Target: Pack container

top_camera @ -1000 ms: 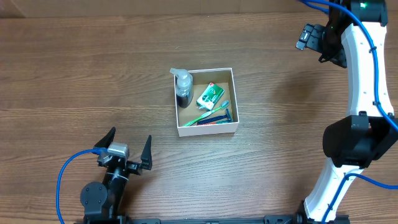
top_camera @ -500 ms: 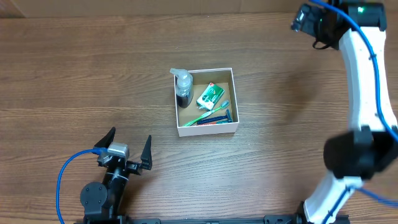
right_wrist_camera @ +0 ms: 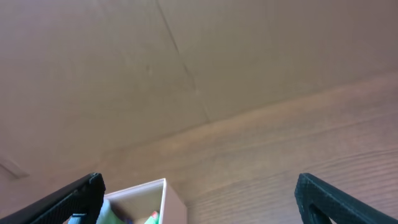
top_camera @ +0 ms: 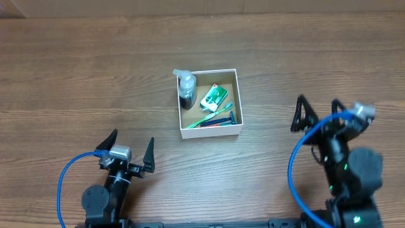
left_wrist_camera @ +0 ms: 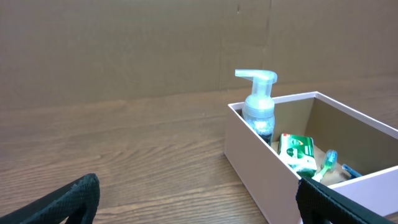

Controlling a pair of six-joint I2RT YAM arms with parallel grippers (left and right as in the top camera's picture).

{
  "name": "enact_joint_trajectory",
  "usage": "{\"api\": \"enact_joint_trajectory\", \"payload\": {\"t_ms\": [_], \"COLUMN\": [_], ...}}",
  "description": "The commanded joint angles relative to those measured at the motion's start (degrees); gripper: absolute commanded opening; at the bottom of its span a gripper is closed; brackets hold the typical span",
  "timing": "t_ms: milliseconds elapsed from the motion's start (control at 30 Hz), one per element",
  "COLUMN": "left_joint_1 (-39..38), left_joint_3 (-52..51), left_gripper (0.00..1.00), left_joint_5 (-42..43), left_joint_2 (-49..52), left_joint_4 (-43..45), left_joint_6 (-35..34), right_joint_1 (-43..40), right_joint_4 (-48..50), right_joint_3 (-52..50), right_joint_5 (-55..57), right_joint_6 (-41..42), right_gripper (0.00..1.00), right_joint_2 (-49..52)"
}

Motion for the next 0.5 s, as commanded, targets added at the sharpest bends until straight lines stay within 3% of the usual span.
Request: {"api": "enact_joint_trajectory", "payload": {"t_ms": [0,233,400,467], "left_joint_1": [0.42,0.42,0.42,0.42], "left_joint_3": [-0.20,-0.20,-0.20,-0.20], "left_gripper": [1.00,1.00,1.00,1.00], "left_joint_5": [0.24,0.22,0.24,0.24], "left_joint_2": [-0.48,-0.48,-0.48,-0.48], "left_joint_4": [0.02,0.04,0.02,0.04], "left_joint_6": [-0.31,-0.31,-0.31,-0.31], "right_joint_1": [-1.64,-4.55,-4.55,-4.55], "right_joint_4": [3.96,13.29,13.27,8.59], "right_joint_3": [-8.48,-23.08,-29.05,-29.68], "right_joint_5": [-0.11,-3.65,-3.67,-3.89], "right_joint_6": [0.00,0.02,0.02,0.22], "right_gripper": [1.00,1.00,1.00,1.00], "right_joint_2": [-8.57,-19.08,-24.11,-26.67]}}
